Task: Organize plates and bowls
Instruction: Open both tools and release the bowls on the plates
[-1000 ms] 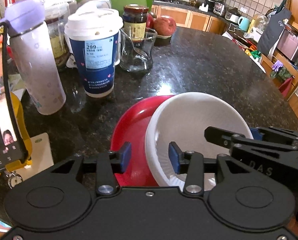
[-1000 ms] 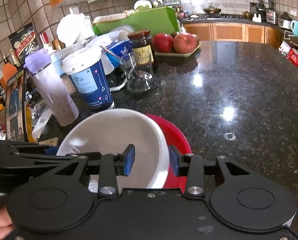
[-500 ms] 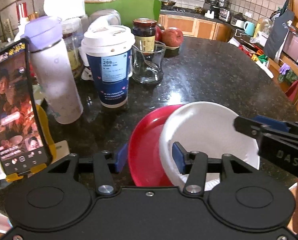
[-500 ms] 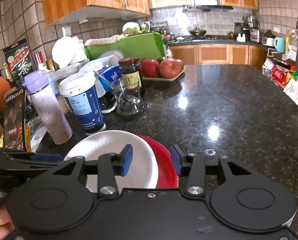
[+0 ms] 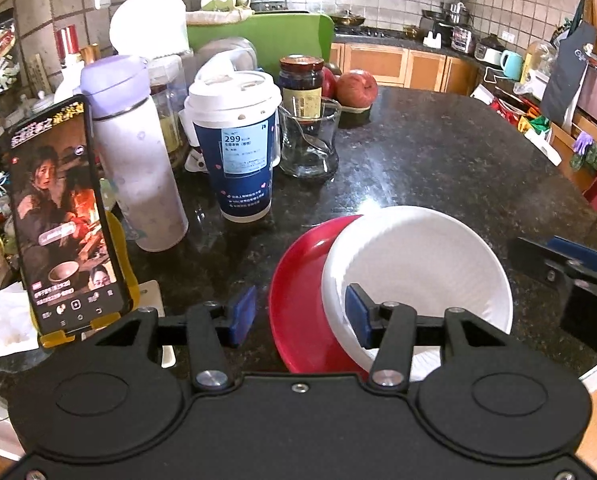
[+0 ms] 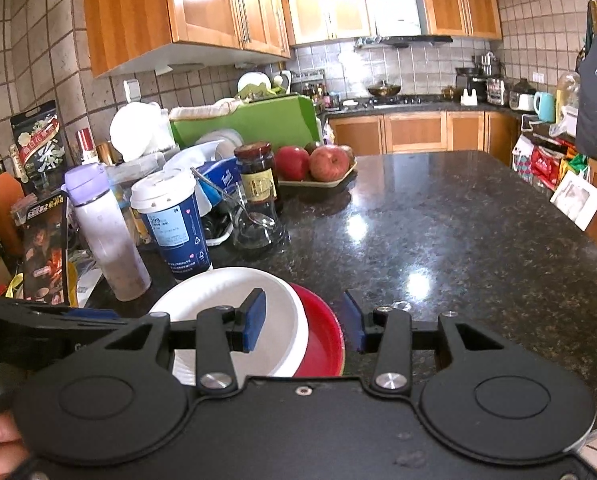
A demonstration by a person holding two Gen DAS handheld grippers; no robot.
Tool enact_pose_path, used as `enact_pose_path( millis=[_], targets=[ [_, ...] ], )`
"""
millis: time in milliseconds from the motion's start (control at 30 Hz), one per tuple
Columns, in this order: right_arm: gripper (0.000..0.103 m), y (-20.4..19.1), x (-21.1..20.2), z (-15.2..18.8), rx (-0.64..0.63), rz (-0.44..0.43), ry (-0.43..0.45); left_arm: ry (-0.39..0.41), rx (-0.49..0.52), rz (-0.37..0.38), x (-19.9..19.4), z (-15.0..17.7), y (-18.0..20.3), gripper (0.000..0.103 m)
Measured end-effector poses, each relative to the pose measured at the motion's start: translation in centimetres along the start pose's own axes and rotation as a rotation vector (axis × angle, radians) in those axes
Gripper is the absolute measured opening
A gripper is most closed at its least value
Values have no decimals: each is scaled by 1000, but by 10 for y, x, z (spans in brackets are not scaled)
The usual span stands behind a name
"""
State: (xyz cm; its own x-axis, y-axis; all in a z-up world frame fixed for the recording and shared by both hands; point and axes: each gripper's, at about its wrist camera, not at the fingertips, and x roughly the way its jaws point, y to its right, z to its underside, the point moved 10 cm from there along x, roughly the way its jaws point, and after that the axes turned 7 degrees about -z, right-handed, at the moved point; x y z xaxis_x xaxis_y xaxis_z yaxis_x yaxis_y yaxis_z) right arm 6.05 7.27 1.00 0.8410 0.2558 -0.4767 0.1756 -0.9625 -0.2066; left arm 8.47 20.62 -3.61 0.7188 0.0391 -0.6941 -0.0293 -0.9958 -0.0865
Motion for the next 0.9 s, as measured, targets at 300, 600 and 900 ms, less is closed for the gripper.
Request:
enact_pose_path(
  millis=[300, 600, 900],
  targets=[
    [45, 6, -13, 9, -5, -29, -6, 18, -10, -39, -15, 5, 12, 57],
    [45, 16, -34, 20, -1, -43, -27, 1, -10, -62, -27, 20, 29, 57],
    [45, 18, -47, 33, -1, -43, -45, -6, -10, -69, -40, 33, 37, 57]
  ],
)
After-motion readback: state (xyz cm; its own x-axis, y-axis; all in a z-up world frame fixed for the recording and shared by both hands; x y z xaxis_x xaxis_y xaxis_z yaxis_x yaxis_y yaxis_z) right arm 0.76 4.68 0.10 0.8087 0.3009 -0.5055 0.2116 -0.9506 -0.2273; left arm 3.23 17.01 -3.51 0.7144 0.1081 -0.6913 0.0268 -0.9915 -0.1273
